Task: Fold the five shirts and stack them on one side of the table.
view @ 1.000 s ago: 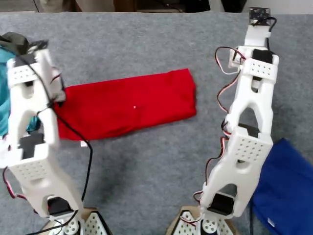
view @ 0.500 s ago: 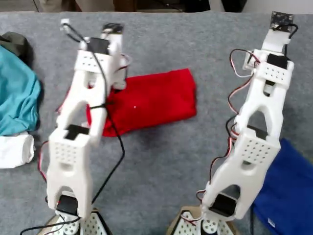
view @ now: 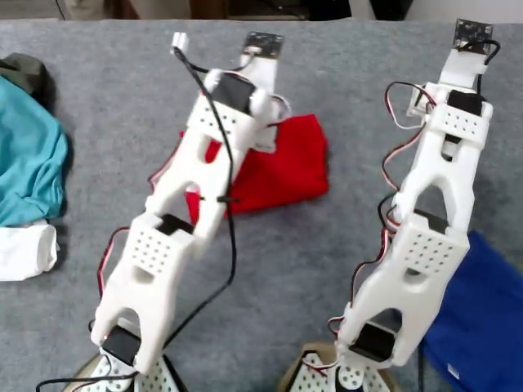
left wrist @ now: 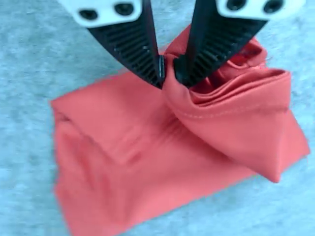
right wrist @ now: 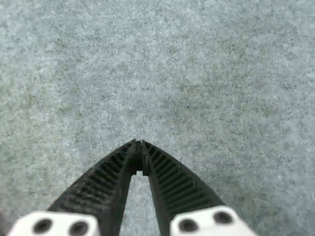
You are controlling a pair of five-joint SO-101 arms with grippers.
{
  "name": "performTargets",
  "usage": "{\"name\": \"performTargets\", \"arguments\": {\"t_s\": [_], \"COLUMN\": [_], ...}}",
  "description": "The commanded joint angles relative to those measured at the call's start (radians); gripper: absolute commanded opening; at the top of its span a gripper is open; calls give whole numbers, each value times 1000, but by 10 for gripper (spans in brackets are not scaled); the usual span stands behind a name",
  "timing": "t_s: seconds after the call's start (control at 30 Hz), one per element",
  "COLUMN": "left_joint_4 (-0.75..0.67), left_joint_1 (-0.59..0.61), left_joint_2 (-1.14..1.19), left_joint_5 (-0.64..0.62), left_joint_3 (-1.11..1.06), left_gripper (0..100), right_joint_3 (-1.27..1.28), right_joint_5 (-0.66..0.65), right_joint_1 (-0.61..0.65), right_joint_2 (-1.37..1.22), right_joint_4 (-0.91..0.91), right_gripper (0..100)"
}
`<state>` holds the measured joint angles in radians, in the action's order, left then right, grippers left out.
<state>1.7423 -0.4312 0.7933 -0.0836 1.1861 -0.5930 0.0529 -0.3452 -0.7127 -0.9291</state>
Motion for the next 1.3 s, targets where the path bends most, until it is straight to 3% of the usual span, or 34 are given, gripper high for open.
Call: {"name": "performTargets", "arguments": {"t_s": [0.0,0.37,1.1,1.27], "left_joint_4": [-57,-242,-319,-316], "left_joint_1": [-46,-109,-172,-166], "left_joint_2": [8,47,125,130], "left_joint_5": [-52,-196,-258,-282], "left_joint_3": [52,52,52,52], "left_gripper": [20,20,22,157], "right_joint_3": [-10,-8,-5,-5], "right_joint_5": [6,6,6,5], "right_joint_1": [-15,-15,-15,-15], "right_joint_2": [10,10,10,10], "right_joint_4": [23,23,35,35], "right_gripper": [5,5,5,5]}}
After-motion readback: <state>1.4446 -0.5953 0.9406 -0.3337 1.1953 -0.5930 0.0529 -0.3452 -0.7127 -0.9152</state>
